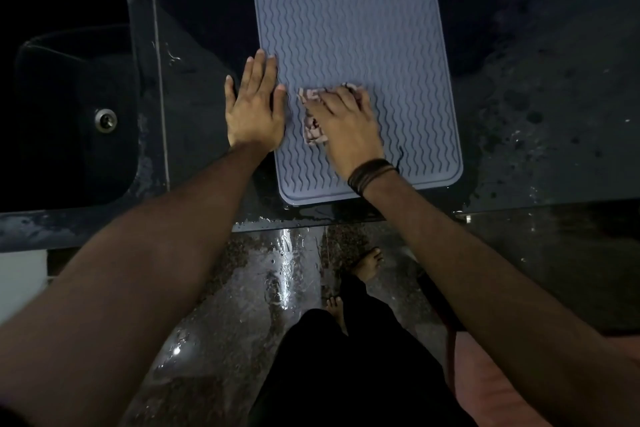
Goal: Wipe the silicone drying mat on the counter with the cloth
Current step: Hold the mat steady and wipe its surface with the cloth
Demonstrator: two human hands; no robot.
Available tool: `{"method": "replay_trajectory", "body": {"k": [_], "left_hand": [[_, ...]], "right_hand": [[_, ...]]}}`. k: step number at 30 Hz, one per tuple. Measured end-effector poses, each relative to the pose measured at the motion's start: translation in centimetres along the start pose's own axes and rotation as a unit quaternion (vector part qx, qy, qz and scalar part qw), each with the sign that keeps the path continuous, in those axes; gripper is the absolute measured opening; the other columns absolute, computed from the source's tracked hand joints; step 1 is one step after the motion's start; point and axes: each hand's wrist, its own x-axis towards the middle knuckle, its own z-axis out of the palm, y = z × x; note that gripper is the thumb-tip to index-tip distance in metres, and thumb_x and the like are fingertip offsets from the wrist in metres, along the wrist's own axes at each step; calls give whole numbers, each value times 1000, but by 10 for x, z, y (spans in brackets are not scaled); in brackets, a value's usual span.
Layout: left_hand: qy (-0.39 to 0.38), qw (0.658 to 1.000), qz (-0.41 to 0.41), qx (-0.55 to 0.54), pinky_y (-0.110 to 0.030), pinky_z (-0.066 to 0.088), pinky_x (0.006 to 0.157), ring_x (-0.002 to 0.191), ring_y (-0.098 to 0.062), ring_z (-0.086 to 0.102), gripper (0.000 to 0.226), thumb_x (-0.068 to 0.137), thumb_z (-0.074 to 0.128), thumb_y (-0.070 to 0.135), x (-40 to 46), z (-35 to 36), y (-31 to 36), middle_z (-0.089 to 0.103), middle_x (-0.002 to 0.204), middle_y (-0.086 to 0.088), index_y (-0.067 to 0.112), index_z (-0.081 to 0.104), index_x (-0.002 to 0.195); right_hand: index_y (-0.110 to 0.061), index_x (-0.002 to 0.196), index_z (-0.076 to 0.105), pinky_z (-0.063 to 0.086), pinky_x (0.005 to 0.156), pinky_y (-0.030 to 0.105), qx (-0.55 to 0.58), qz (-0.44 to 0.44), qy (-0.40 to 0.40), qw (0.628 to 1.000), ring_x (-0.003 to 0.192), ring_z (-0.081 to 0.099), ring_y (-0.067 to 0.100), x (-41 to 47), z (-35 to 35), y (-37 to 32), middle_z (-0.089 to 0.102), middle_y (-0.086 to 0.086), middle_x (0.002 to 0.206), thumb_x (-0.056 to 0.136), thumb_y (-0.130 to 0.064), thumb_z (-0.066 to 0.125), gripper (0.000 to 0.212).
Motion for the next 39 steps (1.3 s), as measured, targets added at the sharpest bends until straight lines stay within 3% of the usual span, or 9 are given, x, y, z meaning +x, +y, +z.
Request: {"method": "replay_trajectory", "body": {"k": [3,5,9,14,17,19,27,33,39], "left_hand": [[-1,1000,-6,-4,-48,0,126,156,-13,8,55,109,24,41,0,0,0,13,169,6,25,18,162],[0,1000,-5,-3,-48,0,126,156,-13,8,55,109,24,40,0,0,0,13,169,6,25,18,162],[-3,1000,-6,0,-48,0,126,156,-13,7,55,109,24,39,1,1,0,12,169,5,24,16,162],[-2,1000,-8,-5,-48,1,126,156,-12,7,58,109,23,40,2,1,-1,12,169,5,19,14,162],[-4,1000,-10,3,-49,2,126,156,-12,7,58,109,23,39,2,1,-1,12,169,4,18,14,162],[-2,1000,-10,4,-49,2,126,156,-12,8,57,109,23,39,2,1,0,13,169,4,19,16,162],[7,1000,-9,-2,-48,2,126,156,-12,9,57,109,23,40,2,3,-1,14,169,5,20,17,162],[7,1000,-7,-7,-49,2,126,156,-13,9,58,109,24,38,2,3,-2,14,169,3,17,17,162],[1,1000,-6,-5,-50,2,126,156,-13,9,59,107,21,41,4,6,-3,14,169,3,18,17,162]], "right_hand": [[-22,146,35,10,118,55,-29,-35,-16,999,142,27,25,-38,12,6,41,3,147,80,-15,64,73],[-26,149,30,10,117,57,-38,-43,-42,997,145,20,23,-73,15,10,36,0,150,84,-12,55,70],[-24,141,42,22,109,68,-30,-26,-87,995,140,29,23,-114,9,6,43,0,143,79,-3,44,65],[-22,136,47,39,101,60,50,-7,2,999,132,38,24,-73,-4,-9,51,1,134,77,-8,55,62],[-22,139,44,37,103,60,26,-25,-12,999,134,35,24,-35,-1,-33,48,1,139,86,-14,55,55],[-21,140,41,33,105,61,1,-25,-47,999,136,32,24,-28,4,-42,44,2,142,87,-13,40,54],[-19,132,50,32,104,61,-3,-77,-100,992,133,38,25,-102,10,-27,48,4,139,84,-19,24,54],[-25,135,47,38,102,55,21,-56,-35,998,131,39,21,-81,1,-33,50,-2,137,78,-12,59,59],[-23,138,44,32,105,59,-11,-41,-68,997,135,35,22,-58,15,-51,46,0,140,85,-13,32,55]]}}
